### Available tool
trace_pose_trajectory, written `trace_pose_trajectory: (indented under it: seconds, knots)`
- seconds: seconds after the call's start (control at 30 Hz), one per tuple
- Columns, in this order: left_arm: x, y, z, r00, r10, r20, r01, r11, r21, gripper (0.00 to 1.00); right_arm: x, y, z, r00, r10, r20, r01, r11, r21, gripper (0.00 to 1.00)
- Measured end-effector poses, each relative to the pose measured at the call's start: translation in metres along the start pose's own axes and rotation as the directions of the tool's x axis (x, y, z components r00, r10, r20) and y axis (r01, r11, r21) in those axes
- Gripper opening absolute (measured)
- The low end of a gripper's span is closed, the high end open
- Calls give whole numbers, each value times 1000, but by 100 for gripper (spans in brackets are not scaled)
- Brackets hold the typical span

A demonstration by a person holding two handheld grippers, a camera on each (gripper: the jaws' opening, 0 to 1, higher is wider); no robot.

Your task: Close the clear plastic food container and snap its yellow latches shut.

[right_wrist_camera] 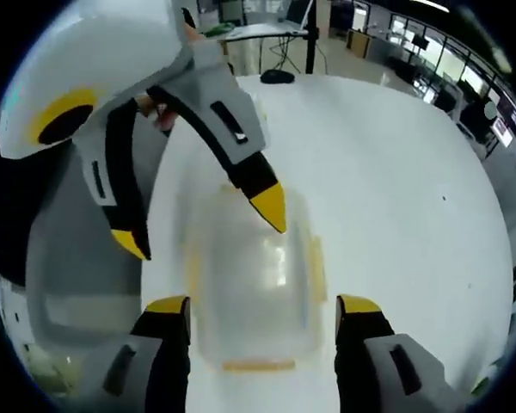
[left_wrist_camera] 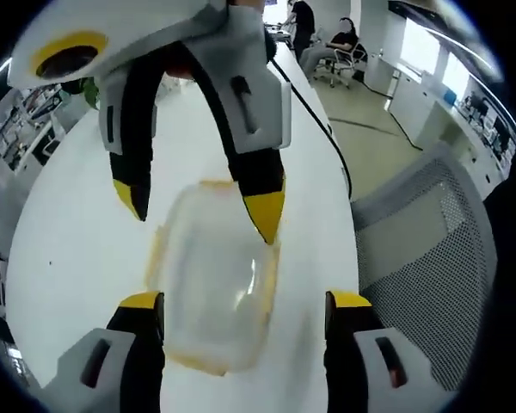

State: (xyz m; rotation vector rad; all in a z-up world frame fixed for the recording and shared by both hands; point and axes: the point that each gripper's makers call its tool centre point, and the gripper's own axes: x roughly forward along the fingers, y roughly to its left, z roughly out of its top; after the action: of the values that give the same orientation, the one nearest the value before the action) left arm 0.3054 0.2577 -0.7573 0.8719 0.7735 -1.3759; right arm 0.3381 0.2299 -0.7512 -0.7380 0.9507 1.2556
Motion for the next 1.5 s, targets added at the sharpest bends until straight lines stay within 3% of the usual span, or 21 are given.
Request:
trace_pose_trajectory:
  seconds: [0.33, 0.6, 0.7, 0.93, 1.13, 1.2, 1.37, 1.5]
  knots:
    - [1, 11, -1, 1000, -14, -14, 15, 999, 35, 82, 6, 11, -11, 1000, -1, -14, 0, 999, -45, 80]
    - [11, 13, -18, 996, -47, -76, 52, 997, 64, 82, 11, 13, -23, 999, -6, -34, 4, 999, -45, 80]
    - [13, 18, -19, 996, -18, -83, 27, 993, 118, 81, 14, 12, -28, 999, -12, -48, 9, 999, -53, 80]
    - [14, 25, -18, 995, 11, -97, 2, 990, 138, 80, 22, 3, -37, 995, -41, -94, 33, 996, -84, 80]
    - [24, 38, -29, 987, 51, -152, -17, 977, 213, 84, 27, 2, -41, 993, -48, -112, 39, 996, -78, 79]
    - [29, 37, -32, 986, 29, -166, 7, 977, 215, 85, 28, 1, -41, 992, -52, -117, 43, 996, -84, 79]
    - [33, 38, -33, 984, 47, -173, -4, 971, 237, 84, 29, -2, -41, 992, -51, -113, 45, 997, -58, 77]
    - [32, 47, -31, 979, 107, -175, -68, 975, 213, 77, 30, -2, -41, 993, -50, -107, 44, 998, -52, 77]
